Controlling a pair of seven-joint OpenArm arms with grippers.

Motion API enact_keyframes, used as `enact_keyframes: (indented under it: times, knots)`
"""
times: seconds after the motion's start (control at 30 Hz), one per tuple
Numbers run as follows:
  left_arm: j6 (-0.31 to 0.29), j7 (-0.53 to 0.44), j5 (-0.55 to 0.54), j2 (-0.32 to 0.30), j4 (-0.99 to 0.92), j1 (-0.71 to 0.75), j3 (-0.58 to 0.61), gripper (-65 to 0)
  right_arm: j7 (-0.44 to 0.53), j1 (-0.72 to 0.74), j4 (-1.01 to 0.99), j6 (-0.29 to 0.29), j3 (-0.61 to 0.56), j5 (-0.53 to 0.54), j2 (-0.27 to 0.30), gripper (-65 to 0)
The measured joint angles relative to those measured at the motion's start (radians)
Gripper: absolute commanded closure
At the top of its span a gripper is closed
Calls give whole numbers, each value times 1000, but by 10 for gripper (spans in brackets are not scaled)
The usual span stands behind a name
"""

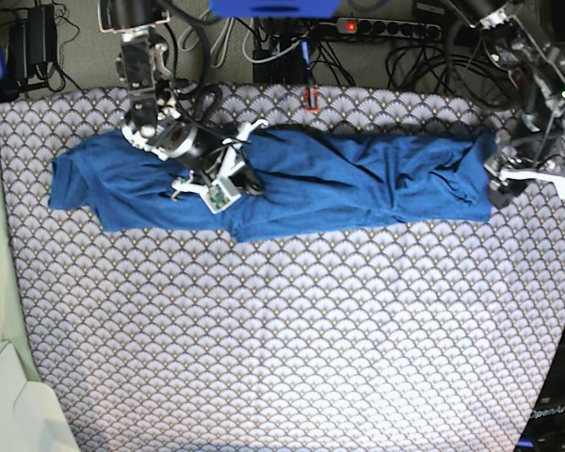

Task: Fold the T-shirt properly
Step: 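Move the left gripper to the strip's end and grasp it, then lift the strip end with the left gripper and fold it inward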

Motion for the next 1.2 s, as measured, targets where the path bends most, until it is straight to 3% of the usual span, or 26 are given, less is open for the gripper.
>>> enact_keyframes:
  times: [0.2,0.47,0.7,0.83,0.97,1.2]
  knots:
    - [8,0,-45,-29,-34,-6,33,-403,-2,0,1,0,-1,0,0,0]
    - [11,8,118,-56,-91,-1,91,-403,-14,0,18,0,-1,-7,0,0]
    - [0,153,151,-114,-99,-33,93,-437,-32,-1,35,0,-1,-16,3,0]
    - [-1,160,146,-121,-153,-68,118,-443,-32,-1,35,0,-1,-18,3,0]
    - [2,133,142,-164,-211,-77,243,-443,-32,-1,36,0,-1,-21,3,0]
    - [-5,124,123,-183,-269,-109,258,-440,-32,-1,36,0,-1,-21,3,0]
